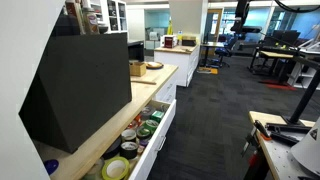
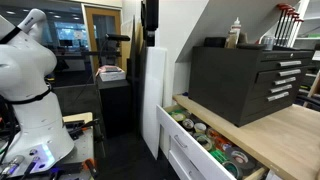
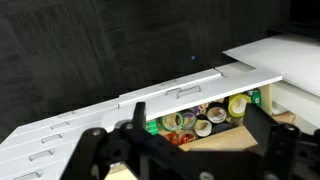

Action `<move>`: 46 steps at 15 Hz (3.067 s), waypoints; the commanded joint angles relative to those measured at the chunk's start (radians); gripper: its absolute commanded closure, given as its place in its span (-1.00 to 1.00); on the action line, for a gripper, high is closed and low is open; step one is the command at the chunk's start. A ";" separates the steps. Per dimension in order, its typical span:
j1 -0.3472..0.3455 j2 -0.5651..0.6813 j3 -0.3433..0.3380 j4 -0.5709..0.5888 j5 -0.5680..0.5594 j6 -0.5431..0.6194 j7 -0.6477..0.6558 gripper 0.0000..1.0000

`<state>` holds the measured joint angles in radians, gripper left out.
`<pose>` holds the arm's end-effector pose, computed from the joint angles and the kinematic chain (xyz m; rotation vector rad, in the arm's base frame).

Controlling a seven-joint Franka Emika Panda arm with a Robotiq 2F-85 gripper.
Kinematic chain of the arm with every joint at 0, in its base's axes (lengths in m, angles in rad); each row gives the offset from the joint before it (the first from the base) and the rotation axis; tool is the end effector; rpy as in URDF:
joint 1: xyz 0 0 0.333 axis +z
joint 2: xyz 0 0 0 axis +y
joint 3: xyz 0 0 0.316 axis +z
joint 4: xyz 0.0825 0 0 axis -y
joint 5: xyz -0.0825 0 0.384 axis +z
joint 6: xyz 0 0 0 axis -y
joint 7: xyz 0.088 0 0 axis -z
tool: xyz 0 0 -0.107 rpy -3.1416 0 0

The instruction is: Close the top drawer of the cabinet.

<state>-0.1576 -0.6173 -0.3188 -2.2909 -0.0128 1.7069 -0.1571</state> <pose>0.3218 -0.1919 0.5640 -2.9547 0.3901 -0.0854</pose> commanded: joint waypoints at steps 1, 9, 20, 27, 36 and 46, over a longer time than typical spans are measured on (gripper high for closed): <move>-0.019 0.005 0.014 0.004 0.009 -0.003 -0.010 -1.00; -0.018 0.008 0.016 -0.002 0.008 0.005 -0.009 -1.00; 0.046 0.086 0.120 -0.167 0.015 0.215 -0.036 -1.00; 0.097 0.221 0.166 -0.278 0.027 0.491 -0.046 -1.00; 0.093 0.255 0.181 -0.270 0.010 0.481 -0.028 -1.00; 0.126 0.484 0.239 -0.362 0.048 0.813 0.012 -1.00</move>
<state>-0.0511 -0.2257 -0.1000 -2.6348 0.0118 2.3886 -0.1723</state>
